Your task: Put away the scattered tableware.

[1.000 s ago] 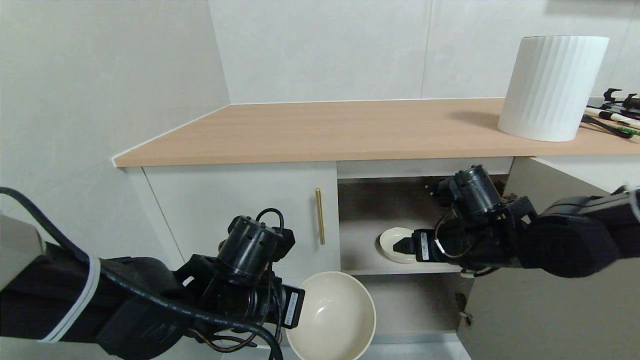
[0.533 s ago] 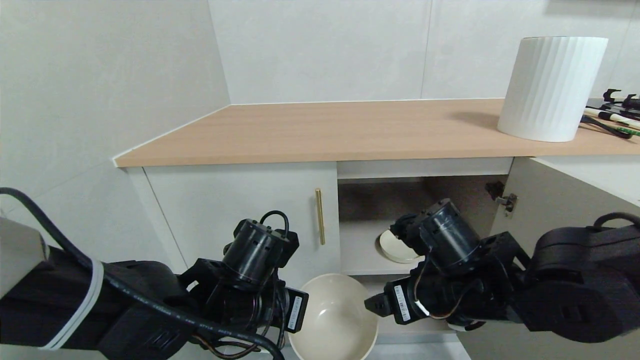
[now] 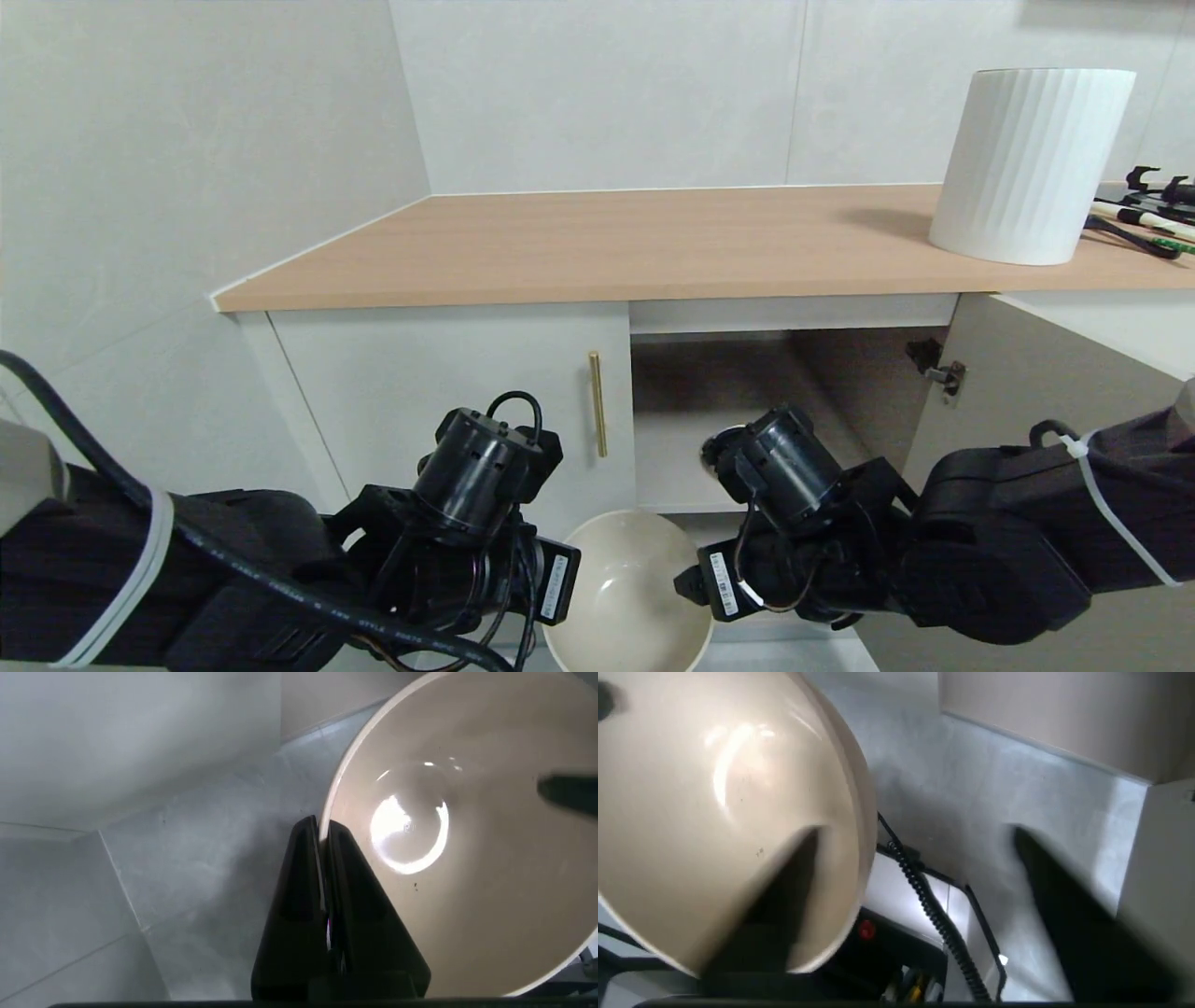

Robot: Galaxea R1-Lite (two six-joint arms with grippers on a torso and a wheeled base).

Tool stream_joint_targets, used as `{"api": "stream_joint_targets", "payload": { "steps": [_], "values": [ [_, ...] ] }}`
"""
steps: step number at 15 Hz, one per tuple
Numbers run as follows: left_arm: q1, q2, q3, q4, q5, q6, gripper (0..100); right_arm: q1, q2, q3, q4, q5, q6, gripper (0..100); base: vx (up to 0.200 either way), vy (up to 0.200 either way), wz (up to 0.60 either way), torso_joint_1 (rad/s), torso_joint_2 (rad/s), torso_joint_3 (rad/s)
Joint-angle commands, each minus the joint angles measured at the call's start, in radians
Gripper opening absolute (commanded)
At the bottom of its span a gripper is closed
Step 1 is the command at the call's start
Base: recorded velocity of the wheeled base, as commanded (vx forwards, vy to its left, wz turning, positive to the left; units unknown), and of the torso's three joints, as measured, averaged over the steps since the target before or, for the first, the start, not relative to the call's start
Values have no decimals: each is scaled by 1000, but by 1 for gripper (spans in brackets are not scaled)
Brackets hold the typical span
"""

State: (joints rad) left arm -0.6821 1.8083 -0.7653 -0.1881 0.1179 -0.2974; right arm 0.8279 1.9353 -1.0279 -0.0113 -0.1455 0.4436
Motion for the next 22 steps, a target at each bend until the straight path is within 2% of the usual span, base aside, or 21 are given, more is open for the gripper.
{"api": "stream_joint_targets", "payload": {
  "steps": [1, 9, 10, 13, 15, 16, 19, 22],
  "values": [
    [0, -1, 0, -1, 0, 0, 0, 0, 16, 0, -4, 1, 4, 0, 0, 0, 0, 0, 0, 0],
    [0, 5, -2, -1, 0, -6, 0, 8, 5, 5, -3, -2, 3, 0, 0, 0, 0, 0, 0, 0],
    [0, 3, -2, -1, 0, -8, 100, 8, 7, 5, -3, -2, 3, 0, 0, 0, 0, 0, 0, 0],
    [0, -7, -2, -36, 0, -9, 100, 8, 7, 6, -3, -2, 3, 0, 0, 0, 0, 0, 0, 0],
    [0, -27, 0, -93, 0, -42, 100, 7, 11, 5, -3, -2, 4, 0, 0, 0, 0, 0, 0, 0],
    [1, -43, -3, -136, 0, -75, 100, -15, 16, 2, -4, -2, 4, 0, 0, 0, 0, 0, 0, 0],
    [13, -52, -3, -197, 0, -103, 100, -174, 102, -28, -67, 0, 23, 0, 0, 0, 0, 0, 0, 0],
    [15, -53, -3, -200, 0, -104, 100, -316, 217, -78, -196, -19, 112, 0, 0, 0, 0, 0, 0, 0]
  ]
}}
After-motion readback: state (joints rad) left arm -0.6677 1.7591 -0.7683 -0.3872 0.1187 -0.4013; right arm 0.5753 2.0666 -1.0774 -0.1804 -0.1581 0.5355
